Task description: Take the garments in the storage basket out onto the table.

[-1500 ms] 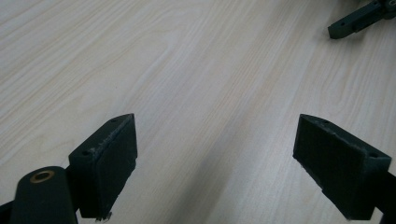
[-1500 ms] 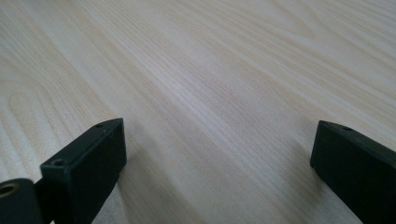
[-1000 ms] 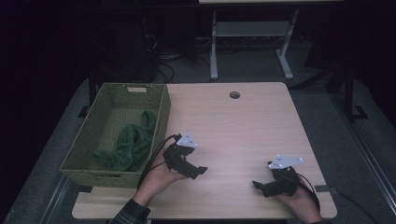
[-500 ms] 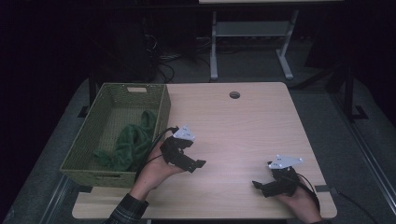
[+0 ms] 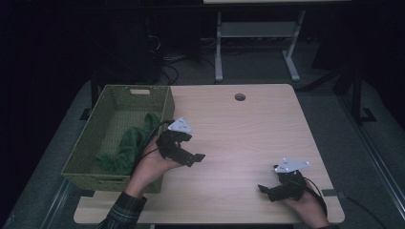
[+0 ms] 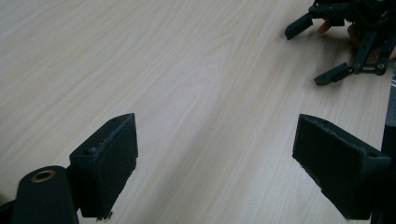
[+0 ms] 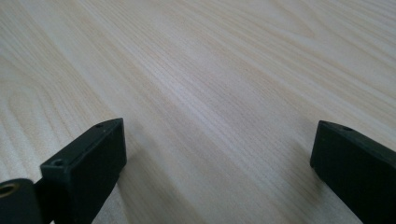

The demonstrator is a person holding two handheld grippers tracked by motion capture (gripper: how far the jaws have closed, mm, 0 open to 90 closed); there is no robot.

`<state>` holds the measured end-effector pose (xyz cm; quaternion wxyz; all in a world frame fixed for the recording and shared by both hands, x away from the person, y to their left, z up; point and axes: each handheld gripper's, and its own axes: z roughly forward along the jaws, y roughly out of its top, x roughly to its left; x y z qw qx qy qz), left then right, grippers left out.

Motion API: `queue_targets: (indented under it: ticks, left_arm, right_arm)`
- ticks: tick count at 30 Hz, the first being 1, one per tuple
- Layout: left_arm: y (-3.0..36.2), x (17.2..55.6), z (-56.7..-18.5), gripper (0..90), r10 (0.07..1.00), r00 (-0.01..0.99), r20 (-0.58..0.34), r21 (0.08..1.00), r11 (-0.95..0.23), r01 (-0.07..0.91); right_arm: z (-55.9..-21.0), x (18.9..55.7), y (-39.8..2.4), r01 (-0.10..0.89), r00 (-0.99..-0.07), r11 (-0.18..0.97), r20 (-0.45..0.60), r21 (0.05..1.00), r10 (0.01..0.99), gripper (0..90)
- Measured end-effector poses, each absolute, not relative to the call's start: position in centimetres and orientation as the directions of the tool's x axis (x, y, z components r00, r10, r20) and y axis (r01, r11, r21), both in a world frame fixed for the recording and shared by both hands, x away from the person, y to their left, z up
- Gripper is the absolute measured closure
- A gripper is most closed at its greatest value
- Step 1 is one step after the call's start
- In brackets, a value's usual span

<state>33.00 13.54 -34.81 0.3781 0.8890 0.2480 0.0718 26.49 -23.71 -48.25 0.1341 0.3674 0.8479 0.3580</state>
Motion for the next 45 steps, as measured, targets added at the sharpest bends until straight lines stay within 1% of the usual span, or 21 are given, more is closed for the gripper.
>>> queue_targets:
  ticks: [15, 22, 25, 34, 45]
  left_arm:
    - [16.0, 34.6, -33.2, 13.8, 0.536, 0.841, -0.078, 0.722, -0.551, 0.418]
    - [17.3, 35.5, -32.6, 13.8, 0.546, 0.834, -0.071, 0.721, -0.55, 0.422]
    - [18.2, 36.0, -32.2, 13.8, 0.557, 0.828, -0.062, 0.72, -0.55, 0.424]
    - [21.4, 37.1, -31.6, 14.3, 0.613, 0.786, -0.077, 0.745, -0.488, 0.454]
    - [25.4, 37.4, -31.5, 14.9, 0.681, 0.73, -0.057, 0.738, -0.463, 0.49]
  right_arm:
    - [-48.2, 26.5, -23.7, 0.527, -0.694, 0.473, 0.037, 0.706, 0.719, 3.3]
    - [-48.2, 26.5, -23.7, 0.528, -0.694, 0.473, 0.036, 0.705, 0.719, 3.3]
    - [-48.2, 26.5, -23.7, 0.528, -0.693, 0.473, 0.037, 0.705, 0.72, 3.3]
    - [-48.2, 26.5, -23.7, 0.528, -0.693, 0.473, 0.037, 0.705, 0.72, 3.3]
    - [-48.3, 26.5, -23.7, 0.525, -0.694, 0.475, 0.033, 0.706, 0.719, 3.3]
